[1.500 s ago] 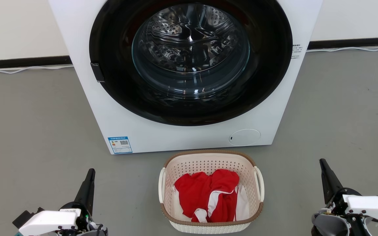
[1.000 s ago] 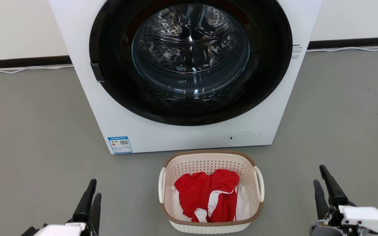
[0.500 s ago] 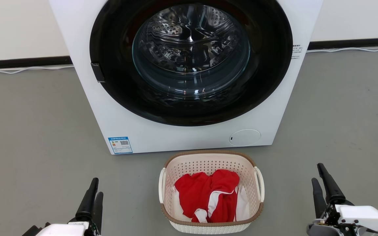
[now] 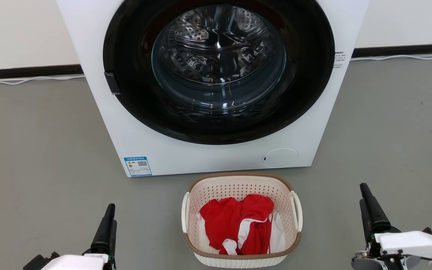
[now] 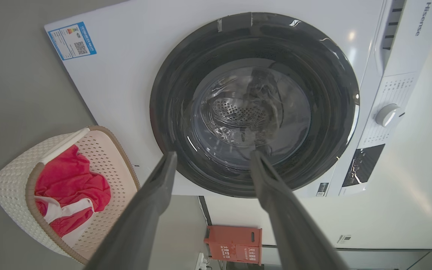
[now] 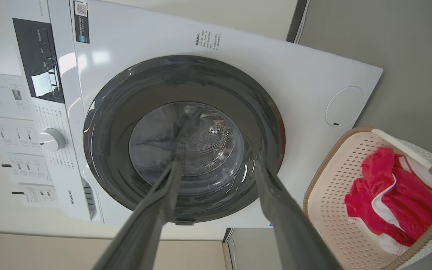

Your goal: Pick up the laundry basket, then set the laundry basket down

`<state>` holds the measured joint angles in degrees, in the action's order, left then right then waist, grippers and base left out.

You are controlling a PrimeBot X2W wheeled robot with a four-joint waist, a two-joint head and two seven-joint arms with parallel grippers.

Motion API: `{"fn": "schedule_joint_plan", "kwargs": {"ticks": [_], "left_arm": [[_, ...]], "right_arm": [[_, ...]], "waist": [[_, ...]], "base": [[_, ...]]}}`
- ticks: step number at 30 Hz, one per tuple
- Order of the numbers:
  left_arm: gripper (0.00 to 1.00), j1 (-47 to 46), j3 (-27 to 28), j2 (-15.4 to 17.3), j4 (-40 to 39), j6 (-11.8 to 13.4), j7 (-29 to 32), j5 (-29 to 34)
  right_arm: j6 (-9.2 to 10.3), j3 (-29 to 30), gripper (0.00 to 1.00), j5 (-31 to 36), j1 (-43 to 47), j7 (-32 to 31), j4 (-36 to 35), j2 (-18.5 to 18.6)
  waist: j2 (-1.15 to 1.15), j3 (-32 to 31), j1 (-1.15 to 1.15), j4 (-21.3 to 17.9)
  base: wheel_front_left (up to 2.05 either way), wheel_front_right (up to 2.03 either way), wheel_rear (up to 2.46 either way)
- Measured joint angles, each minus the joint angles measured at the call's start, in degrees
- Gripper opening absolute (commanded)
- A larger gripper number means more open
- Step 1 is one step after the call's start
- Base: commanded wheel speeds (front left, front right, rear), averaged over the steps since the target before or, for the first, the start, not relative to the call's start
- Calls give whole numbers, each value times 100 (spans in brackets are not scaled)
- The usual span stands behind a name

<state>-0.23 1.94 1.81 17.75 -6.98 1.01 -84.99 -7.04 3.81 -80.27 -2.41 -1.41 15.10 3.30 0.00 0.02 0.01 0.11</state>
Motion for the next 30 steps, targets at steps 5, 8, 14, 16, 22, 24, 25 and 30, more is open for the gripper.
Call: {"fn": "schedule_joint_plan", "kwargs": {"ticks": [5, 8, 14, 16, 22, 24, 25, 30], "left_arm": [[100, 0, -3, 1, 0, 0, -80, 353], [100, 0, -3, 2, 0, 0, -114, 543], [100, 0, -5, 4, -10, 0, -229, 1040], [100, 0, -5, 4, -22, 0, -255, 1172], [100, 1, -13, 5, -51, 0, -360, 1725], [100, 1, -13, 8, -62, 0, -390, 1917], [100, 1, -12, 8, -64, 0, -409, 2023], [100, 1, -11, 10, -74, 0, -466, 2553]], "right_arm": [[1, -27, 100, 408, 1, 94, -44, 10], [1, -32, 100, 653, 2, 145, -69, 20], [0, -44, 100, 1190, 2, 219, -113, 30], [0, -57, 100, 1383, 2, 268, -121, 40], [0, -93, 100, 2061, 2, 347, -126, 115], [0, -118, 100, 2303, 1, 398, -126, 132], [0, -135, 100, 2412, 1, 401, -125, 142], [0, -181, 100, 2961, 1, 477, -112, 162]], "waist": [[0, -2, 0, -1], [0, -3, 0, -5], [0, -8, 0, -15], [0, -9, -1, -19], [0, -5, 0, -31], [0, -6, 0, -33], [0, -7, 0, -33], [0, -15, 0, -30]], "base": [[0, 0, 0], [0, 0, 0], [0, 0, 0], [0, 0, 0], [0, 0, 0], [0, 0, 0], [0, 0, 0], [0, 0, 0]]}}
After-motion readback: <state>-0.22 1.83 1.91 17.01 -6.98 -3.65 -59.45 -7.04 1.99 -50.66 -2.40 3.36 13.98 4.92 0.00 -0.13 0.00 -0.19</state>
